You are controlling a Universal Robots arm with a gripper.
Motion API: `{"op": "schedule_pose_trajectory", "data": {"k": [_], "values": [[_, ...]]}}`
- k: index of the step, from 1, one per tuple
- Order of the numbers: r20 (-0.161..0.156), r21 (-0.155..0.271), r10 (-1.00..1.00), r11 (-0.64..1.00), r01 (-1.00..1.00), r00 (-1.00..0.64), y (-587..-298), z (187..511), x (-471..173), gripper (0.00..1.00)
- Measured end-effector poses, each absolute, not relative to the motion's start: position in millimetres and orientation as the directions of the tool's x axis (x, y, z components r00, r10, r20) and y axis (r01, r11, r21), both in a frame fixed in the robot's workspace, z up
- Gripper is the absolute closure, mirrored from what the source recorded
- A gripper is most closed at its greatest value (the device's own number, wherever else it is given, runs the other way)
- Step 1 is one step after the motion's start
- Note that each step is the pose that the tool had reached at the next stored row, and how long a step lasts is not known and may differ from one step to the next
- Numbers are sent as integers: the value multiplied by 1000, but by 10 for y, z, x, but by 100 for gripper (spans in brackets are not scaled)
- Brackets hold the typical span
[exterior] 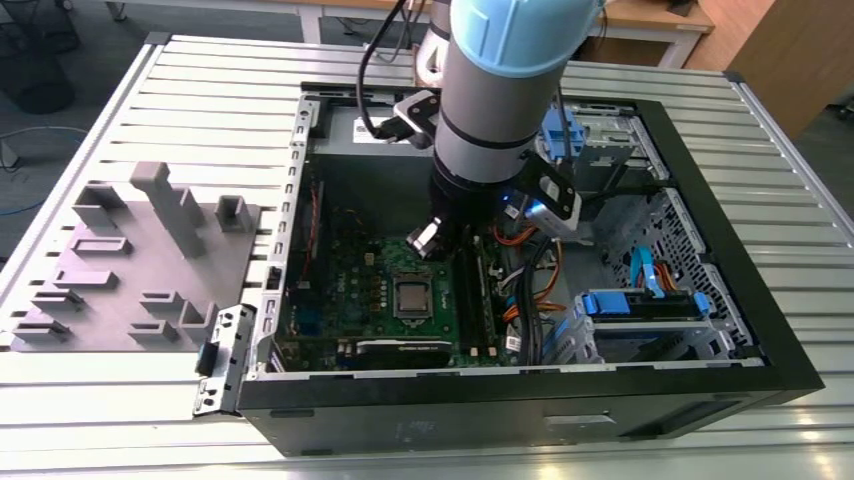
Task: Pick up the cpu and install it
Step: 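Close the cpu cover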
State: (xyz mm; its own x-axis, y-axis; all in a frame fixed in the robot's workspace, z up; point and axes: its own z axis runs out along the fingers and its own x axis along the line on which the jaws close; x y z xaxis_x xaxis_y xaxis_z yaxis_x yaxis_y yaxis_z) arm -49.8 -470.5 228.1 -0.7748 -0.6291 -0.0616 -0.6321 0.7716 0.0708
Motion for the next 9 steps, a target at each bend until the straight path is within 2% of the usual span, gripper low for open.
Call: {"op": "schedule_pose_trajectory", "data": {"k": [9], "values": [[-62, 71, -629, 772, -632, -775, -4587, 2265, -498, 89]]}}
